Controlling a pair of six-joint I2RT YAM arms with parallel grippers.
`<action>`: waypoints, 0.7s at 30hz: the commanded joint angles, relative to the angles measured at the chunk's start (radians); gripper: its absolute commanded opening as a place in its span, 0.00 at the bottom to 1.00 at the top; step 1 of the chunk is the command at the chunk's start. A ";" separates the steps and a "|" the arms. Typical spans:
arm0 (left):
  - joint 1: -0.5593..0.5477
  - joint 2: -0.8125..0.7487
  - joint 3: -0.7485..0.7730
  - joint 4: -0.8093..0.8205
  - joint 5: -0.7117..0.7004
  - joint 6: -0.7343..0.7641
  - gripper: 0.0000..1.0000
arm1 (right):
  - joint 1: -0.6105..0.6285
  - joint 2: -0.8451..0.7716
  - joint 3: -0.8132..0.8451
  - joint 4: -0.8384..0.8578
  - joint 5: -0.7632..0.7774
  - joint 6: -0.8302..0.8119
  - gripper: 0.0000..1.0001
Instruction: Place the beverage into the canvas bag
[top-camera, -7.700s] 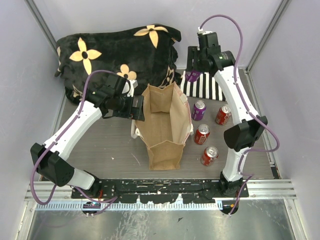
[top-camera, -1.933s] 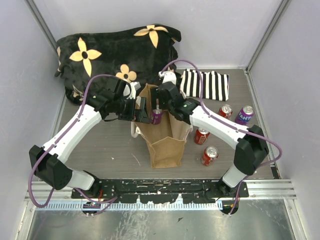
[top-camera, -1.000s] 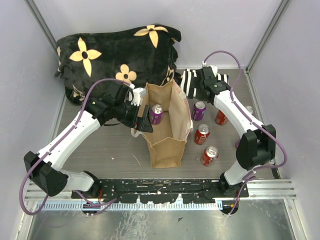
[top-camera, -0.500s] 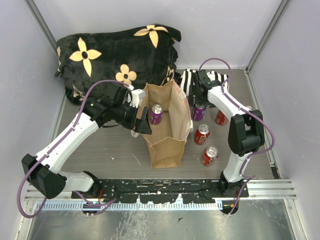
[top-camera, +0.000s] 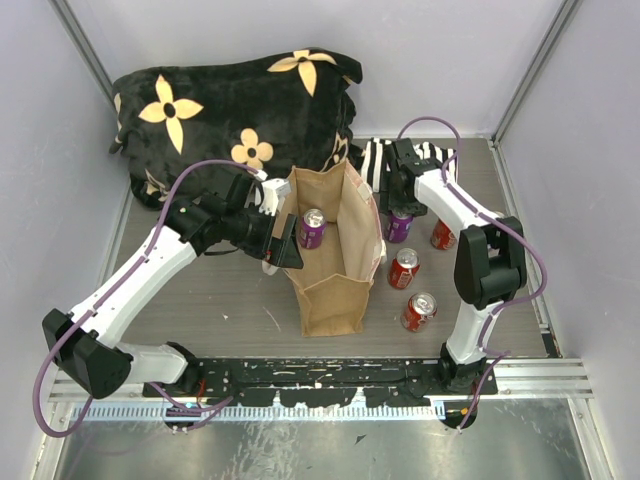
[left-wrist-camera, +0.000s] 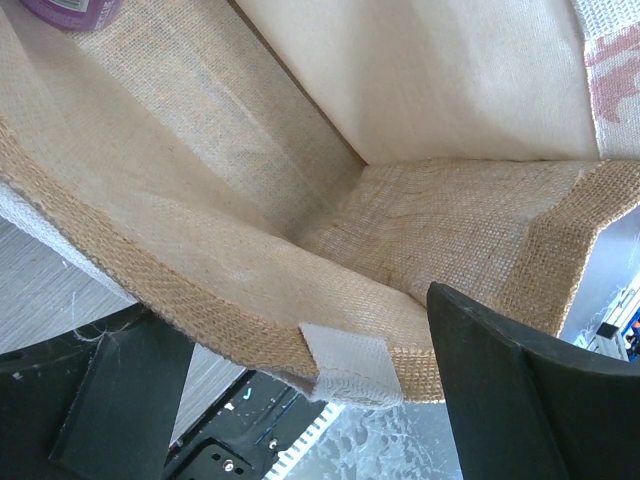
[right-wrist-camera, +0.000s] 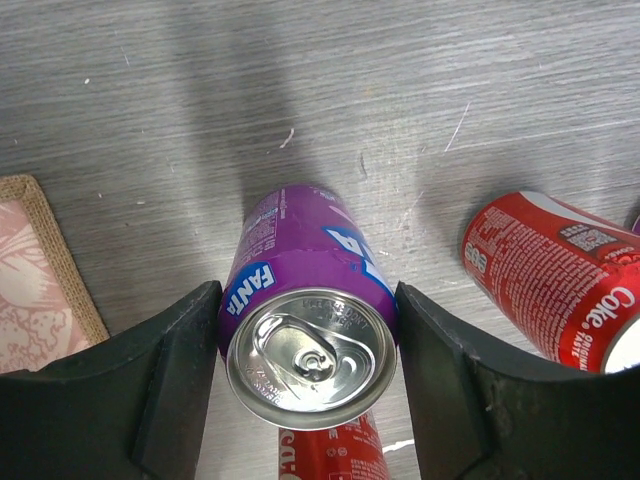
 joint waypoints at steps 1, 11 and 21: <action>-0.004 -0.021 -0.007 -0.010 -0.001 0.015 1.00 | -0.004 -0.041 0.101 -0.019 0.005 0.000 0.01; -0.004 -0.011 -0.005 -0.003 -0.007 0.015 0.99 | -0.004 -0.103 0.409 -0.086 -0.037 0.001 0.01; -0.004 -0.004 -0.005 0.005 -0.003 0.012 0.99 | -0.003 -0.270 0.487 0.024 -0.239 0.050 0.01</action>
